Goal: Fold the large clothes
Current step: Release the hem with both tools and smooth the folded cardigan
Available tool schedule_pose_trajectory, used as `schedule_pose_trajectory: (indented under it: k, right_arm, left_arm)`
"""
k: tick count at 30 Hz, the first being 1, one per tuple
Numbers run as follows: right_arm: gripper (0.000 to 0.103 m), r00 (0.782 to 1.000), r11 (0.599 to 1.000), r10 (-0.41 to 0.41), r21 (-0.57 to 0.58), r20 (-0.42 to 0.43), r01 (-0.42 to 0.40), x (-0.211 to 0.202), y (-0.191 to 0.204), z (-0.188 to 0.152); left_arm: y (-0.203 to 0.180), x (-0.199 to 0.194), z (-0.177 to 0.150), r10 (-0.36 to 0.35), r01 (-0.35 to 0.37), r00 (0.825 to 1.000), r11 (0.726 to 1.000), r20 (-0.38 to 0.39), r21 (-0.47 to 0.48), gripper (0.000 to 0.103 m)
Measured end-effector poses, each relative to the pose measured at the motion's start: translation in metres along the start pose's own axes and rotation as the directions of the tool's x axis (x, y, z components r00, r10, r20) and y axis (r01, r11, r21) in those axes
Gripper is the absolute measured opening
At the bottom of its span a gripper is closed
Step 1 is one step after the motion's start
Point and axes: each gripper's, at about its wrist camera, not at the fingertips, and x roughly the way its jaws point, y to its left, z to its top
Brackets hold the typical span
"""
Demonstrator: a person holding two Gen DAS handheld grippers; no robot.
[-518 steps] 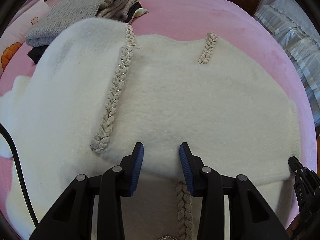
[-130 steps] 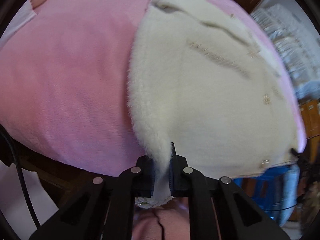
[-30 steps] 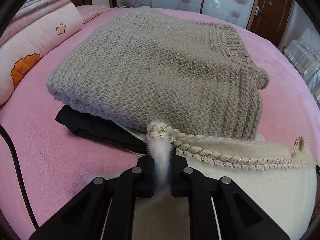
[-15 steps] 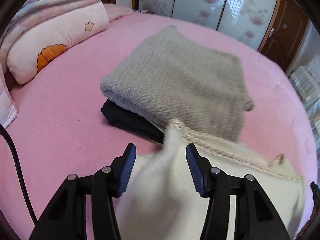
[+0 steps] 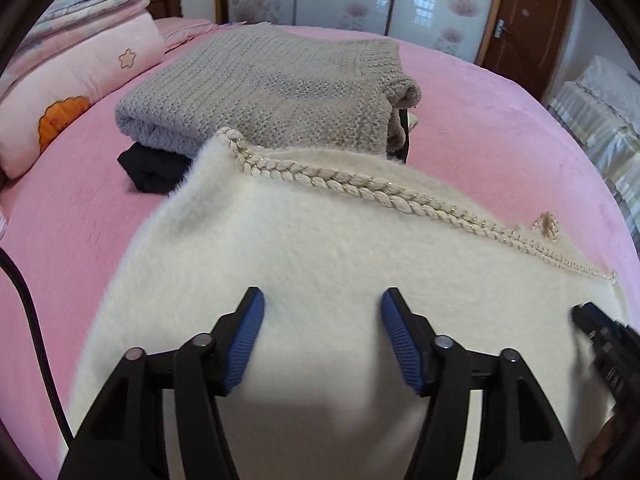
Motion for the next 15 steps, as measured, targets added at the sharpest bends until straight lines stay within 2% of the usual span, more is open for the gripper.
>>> schedule_pose_trajectory:
  k: [1,2,3,4,6,7,8,9,10,15]
  right_arm:
    - [0.009,0.997,0.997,-0.079,-0.011,0.006,0.079,-0.001,-0.012,-0.002]
    - [0.011,0.983,0.983,-0.182,-0.009,0.007,0.182,-0.002,-0.022,-0.006]
    - [0.02,0.959,0.959,-0.282,0.01,-0.013,0.283,0.001,-0.044,-0.01]
    - [0.027,0.949,0.949,-0.312,0.044,-0.03,0.313,0.002,-0.068,-0.016]
    - [0.034,0.946,0.939,-0.321,0.114,-0.055,0.325,-0.001,-0.111,-0.029]
    - [0.034,0.954,0.944,-0.295,0.138,-0.056,0.3,-0.005,-0.123,-0.033]
    - [0.034,0.931,0.921,-0.359,0.135,-0.068,0.365,-0.006,-0.127,-0.035]
    - [0.038,0.921,0.911,-0.384,0.133,-0.07,0.39,-0.008,-0.129,-0.036]
    - [0.041,0.921,0.91,-0.383,0.14,-0.071,0.389,-0.01,-0.13,-0.036]
    - [0.042,0.934,0.911,-0.351,0.206,-0.062,0.357,-0.031,-0.134,-0.036]
  left_arm:
    - [0.004,0.001,0.001,-0.009,0.009,1.0,1.0,0.001,0.013,0.068]
    - [0.009,0.002,0.002,-0.015,0.015,1.0,1.0,0.002,0.022,0.072]
    - [0.013,0.003,0.003,-0.023,0.023,1.0,0.999,0.0,0.028,0.075]
    - [0.018,0.004,0.004,-0.035,0.035,0.999,0.999,-0.002,0.032,0.076]
    - [0.029,0.005,0.006,-0.065,0.065,0.998,0.997,-0.006,0.031,0.076]
    - [0.029,0.005,0.007,-0.067,0.068,0.998,0.997,-0.006,0.034,0.076]
    - [0.03,0.006,0.007,-0.066,0.066,0.998,0.997,-0.004,0.036,0.076]
    - [0.029,0.005,0.007,-0.061,0.061,0.998,0.997,-0.002,0.038,0.076]
    - [0.03,0.003,0.007,-0.054,0.054,0.999,0.998,-0.003,0.036,0.076]
    - [0.029,-0.012,0.009,-0.016,0.016,0.999,1.0,-0.03,-0.014,0.076]
